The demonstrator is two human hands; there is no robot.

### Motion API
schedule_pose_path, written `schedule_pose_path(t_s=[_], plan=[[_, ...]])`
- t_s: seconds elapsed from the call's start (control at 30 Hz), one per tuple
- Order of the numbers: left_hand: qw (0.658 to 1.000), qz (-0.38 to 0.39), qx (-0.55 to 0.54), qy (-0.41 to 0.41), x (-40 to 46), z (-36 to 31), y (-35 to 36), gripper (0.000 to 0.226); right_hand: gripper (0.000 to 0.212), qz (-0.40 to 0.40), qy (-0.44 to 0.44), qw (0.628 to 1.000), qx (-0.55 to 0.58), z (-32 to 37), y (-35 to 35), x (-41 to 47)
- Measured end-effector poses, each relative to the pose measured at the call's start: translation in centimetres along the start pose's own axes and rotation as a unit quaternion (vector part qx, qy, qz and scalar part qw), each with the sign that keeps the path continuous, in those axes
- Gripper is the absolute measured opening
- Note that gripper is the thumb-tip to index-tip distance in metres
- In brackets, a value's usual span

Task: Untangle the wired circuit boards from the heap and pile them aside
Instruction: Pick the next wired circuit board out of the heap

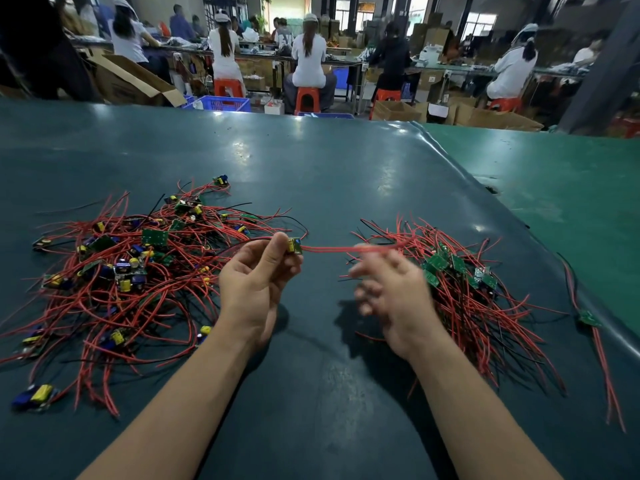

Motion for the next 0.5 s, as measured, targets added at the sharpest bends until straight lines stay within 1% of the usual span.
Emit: schedule_pose_path(t_s=[0.03,0.07,0.1,0.13,0.23,0.3,0.37,0.43,0.5], plan=[[1.000,0.005,0.011,-0.006,-0.1,0.2,0.1,0.006,0.001,0.062,0.022,0.996,-0.063,-0.9,1.7,-0.2],[0.999,0.014,0.037,-0.010,-0.2,0.3,0.3,0.011,0.004,0.115,0.032,0.985,-0.127,-1.7,3.2,-0.5],[0.997,0.029,0.076,-0.012,-0.3,0.4,0.6,0.017,0.004,0.151,0.027,0.972,-0.177,-2.1,4.3,-0.8],[0.992,0.046,0.116,-0.014,-0.4,0.6,0.8,0.021,0.005,0.164,0.012,0.965,-0.205,-2.2,4.9,-0.9],[0.975,0.072,0.211,-0.012,-0.5,0.8,1.2,0.027,0.017,0.133,-0.034,0.968,-0.209,-1.0,4.4,-0.9],[0.962,0.076,0.260,-0.011,-0.5,0.8,1.3,0.032,0.019,0.139,-0.058,0.969,-0.197,-0.7,4.4,-1.0],[0.958,0.089,0.273,-0.024,-0.6,1.2,1.6,0.033,0.023,0.139,-0.077,0.965,-0.209,-0.4,4.5,-1.1],[0.963,0.097,0.246,-0.045,-0.6,1.6,1.7,0.035,0.025,0.101,-0.087,0.973,-0.189,0.1,4.0,-1.1],[0.965,0.099,0.238,-0.052,-0.7,1.7,1.8,0.041,0.027,0.018,-0.091,0.990,-0.107,0.8,2.3,-0.9]])
Point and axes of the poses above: each hand's wrist, its own x-axis towards the middle knuckle, its own y-axis out of the palm, z = x × y, the point moved 9 cm from there along x, towards the middle knuckle, and after that the axes turned 10 degrees about z, right-handed, at the moved point
